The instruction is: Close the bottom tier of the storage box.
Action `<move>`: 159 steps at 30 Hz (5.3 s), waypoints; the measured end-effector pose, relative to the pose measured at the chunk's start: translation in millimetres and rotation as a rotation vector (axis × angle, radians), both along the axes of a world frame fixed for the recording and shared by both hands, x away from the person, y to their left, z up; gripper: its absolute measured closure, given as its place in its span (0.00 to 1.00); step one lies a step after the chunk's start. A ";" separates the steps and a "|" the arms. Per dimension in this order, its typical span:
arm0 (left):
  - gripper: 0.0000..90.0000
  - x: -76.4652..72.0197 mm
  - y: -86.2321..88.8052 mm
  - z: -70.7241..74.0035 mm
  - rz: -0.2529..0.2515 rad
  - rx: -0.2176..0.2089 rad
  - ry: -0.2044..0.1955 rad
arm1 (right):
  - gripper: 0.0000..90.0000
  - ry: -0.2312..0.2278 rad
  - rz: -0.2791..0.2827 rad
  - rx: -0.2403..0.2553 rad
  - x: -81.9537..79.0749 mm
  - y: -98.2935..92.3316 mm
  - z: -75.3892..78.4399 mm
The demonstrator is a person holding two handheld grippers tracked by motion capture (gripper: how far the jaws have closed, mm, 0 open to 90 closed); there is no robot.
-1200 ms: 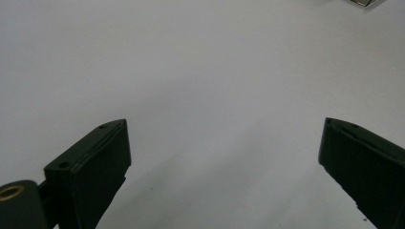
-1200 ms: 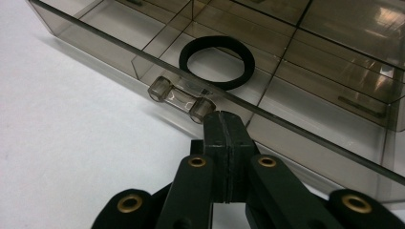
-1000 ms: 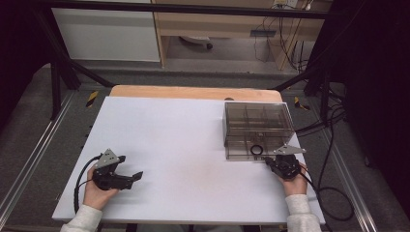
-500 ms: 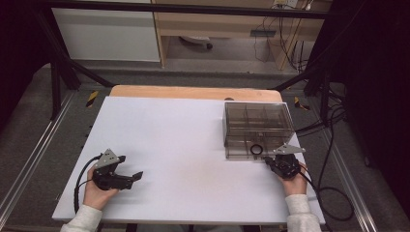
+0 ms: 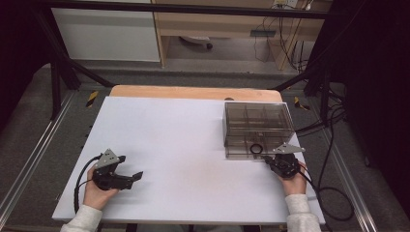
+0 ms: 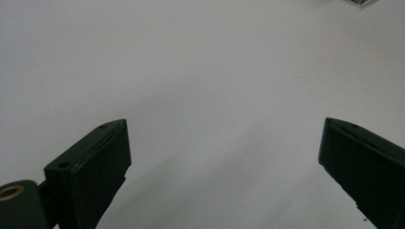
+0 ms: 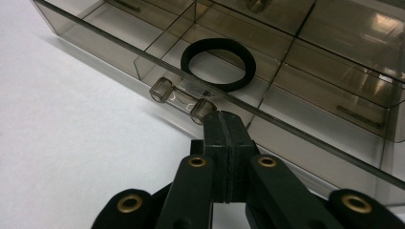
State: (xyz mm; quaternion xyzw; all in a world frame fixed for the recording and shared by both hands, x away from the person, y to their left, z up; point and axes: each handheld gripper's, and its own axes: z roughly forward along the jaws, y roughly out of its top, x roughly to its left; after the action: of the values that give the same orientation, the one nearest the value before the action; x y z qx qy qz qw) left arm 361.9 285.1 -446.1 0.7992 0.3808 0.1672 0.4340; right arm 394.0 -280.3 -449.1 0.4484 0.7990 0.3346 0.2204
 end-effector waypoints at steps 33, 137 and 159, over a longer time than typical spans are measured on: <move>0.04 -0.2 -0.3 0.0 0.000 -0.002 0.000 | 1.00 -0.015 0.006 -0.004 4.1 -0.3 -0.4; 0.04 0.8 -0.4 -1.7 -0.001 0.003 0.005 | 1.00 -0.057 -0.008 -0.011 28.5 3.8 -1.2; 0.04 1.1 -0.8 -2.1 -0.003 0.006 0.007 | 1.00 -0.064 -0.014 -0.017 35.1 4.5 -1.5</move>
State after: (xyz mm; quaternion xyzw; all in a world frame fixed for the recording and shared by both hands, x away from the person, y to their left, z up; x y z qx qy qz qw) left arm 363.0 284.2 -448.3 0.8016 0.3807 0.1650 0.4304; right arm 429.1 -275.8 -450.7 0.4409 0.7913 0.3404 0.2522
